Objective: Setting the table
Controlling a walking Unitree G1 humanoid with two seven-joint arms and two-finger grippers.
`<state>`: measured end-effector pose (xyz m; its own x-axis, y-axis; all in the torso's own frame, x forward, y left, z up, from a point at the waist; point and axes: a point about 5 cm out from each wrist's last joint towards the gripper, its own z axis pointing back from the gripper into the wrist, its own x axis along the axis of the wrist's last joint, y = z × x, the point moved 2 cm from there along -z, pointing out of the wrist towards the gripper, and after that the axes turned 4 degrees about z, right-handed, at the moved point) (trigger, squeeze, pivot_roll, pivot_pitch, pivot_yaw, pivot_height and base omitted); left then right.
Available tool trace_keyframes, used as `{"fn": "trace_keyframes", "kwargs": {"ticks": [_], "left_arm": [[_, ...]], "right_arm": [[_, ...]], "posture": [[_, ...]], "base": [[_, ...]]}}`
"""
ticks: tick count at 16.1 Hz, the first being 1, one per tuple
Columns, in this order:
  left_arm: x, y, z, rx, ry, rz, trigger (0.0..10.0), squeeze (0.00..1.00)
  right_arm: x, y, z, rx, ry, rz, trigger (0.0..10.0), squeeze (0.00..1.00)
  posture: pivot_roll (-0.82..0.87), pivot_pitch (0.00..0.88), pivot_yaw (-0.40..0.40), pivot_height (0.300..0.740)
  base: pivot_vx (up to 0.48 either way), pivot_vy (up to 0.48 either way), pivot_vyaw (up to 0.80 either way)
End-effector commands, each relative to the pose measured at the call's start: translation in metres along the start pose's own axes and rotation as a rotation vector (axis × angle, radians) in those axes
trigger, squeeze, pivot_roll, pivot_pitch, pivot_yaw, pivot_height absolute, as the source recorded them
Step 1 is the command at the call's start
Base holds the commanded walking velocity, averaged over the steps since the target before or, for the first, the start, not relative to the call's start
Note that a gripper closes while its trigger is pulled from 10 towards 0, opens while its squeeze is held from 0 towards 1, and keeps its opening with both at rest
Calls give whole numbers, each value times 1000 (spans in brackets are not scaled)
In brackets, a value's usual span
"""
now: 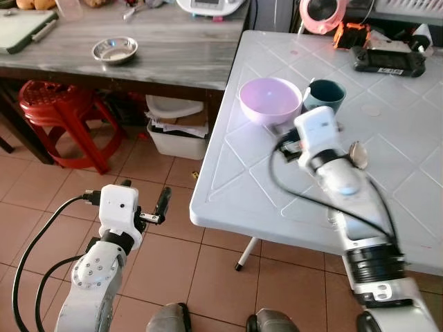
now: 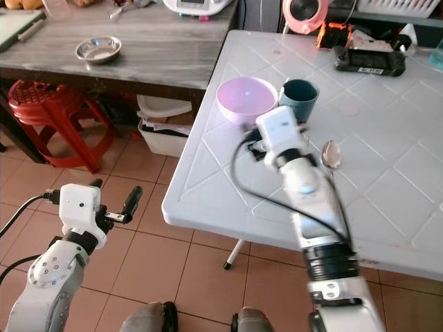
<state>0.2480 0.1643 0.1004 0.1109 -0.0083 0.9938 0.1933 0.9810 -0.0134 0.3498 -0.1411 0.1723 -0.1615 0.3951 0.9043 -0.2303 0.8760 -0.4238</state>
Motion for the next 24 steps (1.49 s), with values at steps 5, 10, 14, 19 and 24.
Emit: {"fn": "trace_keyframes", "kwargs": {"ticks": [5,10,14,19,24], "left_arm": [[10,0,-6,14,-49,19,10000,0],[16,-8,-27,-16,-99,43,10000,0],[20,-11,-38,-31,-127,47,10000,0],[14,-12,-35,-26,-125,52,10000,0],[14,-13,-38,-28,-129,53,10000,0]], "right_arm": [[4,16,47,-136,-72,-203,10000,0],[-16,36,80,-233,39,-463,10000,0],[-13,35,74,-243,46,-479,10000,0],[-14,32,73,-226,44,-448,10000,0],[-12,31,74,-211,38,-427,10000,0]], "posture": [[-18,91,35,740],[-69,22,54,740],[-75,0,56,740],[-72,0,45,740],[-85,0,48,740]], "base": [[0,0,0],[0,0,-160],[189,0,0],[386,0,0],[413,0,0]]}}
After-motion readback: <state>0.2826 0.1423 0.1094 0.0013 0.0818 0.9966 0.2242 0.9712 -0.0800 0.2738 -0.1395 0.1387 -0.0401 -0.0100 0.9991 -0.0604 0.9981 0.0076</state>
